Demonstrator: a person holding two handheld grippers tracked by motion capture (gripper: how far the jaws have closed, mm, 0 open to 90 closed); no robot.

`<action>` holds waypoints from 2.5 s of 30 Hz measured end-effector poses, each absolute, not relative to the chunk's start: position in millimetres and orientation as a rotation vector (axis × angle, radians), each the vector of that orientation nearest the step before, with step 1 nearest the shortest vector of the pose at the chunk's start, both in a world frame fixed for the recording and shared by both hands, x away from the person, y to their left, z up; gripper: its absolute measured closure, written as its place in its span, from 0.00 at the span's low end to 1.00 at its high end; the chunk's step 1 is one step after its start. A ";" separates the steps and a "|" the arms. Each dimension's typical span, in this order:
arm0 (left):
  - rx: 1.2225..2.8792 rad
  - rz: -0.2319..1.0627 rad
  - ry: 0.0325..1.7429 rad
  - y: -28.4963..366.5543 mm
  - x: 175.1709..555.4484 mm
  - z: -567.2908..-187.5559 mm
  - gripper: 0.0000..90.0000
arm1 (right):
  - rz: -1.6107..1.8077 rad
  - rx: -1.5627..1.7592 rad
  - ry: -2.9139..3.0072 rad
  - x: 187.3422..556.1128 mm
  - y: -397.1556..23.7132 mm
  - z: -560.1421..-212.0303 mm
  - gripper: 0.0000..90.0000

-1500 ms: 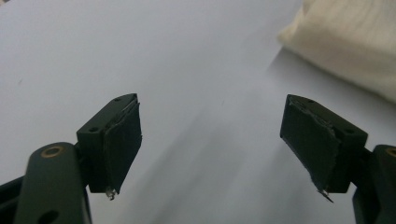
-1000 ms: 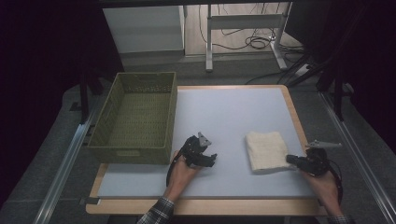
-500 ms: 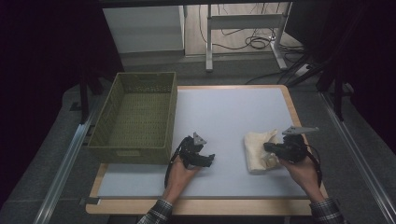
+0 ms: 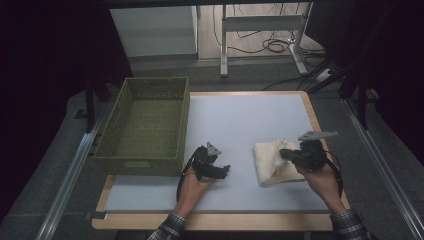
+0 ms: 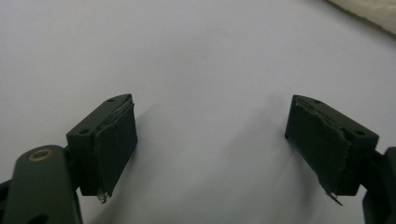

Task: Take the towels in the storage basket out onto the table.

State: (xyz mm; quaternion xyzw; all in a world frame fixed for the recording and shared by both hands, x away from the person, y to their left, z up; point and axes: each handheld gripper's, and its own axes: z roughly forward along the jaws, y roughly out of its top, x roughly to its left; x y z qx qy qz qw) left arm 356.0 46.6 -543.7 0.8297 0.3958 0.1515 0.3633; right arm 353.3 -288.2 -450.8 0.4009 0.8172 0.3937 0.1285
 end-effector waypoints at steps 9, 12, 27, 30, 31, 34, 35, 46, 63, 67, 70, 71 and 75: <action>2.139 0.390 1.017 46.8 356.0 -543.6 0.19 | 1.082 1.325 2.329 345.0 -335.4 -483.5 0.97; 2.139 0.390 1.017 46.8 356.0 -543.6 0.19 | 1.054 1.351 2.326 344.0 -341.5 -495.0 0.97; 2.138 0.393 1.017 46.6 355.7 -543.7 0.19 | 1.042 1.390 2.317 333.0 -356.3 -505.3 0.94; 2.138 0.392 1.017 46.6 355.8 -543.7 0.19 | 1.061 1.388 2.299 335.1 -357.0 -503.2 0.87; 2.138 0.392 1.017 46.6 355.8 -543.7 0.19 | 1.079 1.374 2.269 338.3 -356.6 -494.3 0.82; 2.137 0.392 1.017 46.6 355.7 -543.8 0.19 | 1.092 1.352 2.242 351.2 -352.0 -482.0 0.78; 2.137 0.392 1.017 46.6 355.7 -543.8 0.19 | 1.093 1.347 2.237 357.6 -349.6 -479.6 0.77; 2.137 0.392 1.017 46.7 355.7 -543.8 0.19 | 1.040 1.379 2.244 423.1 -324.1 -501.6 0.86; 2.140 0.389 1.018 46.7 356.0 -543.5 0.19 | 1.025 1.404 2.210 418.3 -341.7 -505.9 0.95; 2.157 0.347 1.004 39.9 364.4 -537.8 0.22 | 1.052 1.370 2.176 408.1 -344.8 -496.0 0.83; 2.155 0.339 0.949 21.2 375.7 -522.8 0.22 | 1.067 1.334 2.177 392.5 -346.1 -482.7 0.78; 2.148 0.333 0.938 15.9 379.0 -519.2 0.22 | 1.063 1.326 2.182 387.3 -346.5 -480.2 0.76; 2.131 0.301 0.890 -14.2 401.8 -503.2 0.22 | 1.051 1.310 2.209 369.1 -349.3 -478.6 0.71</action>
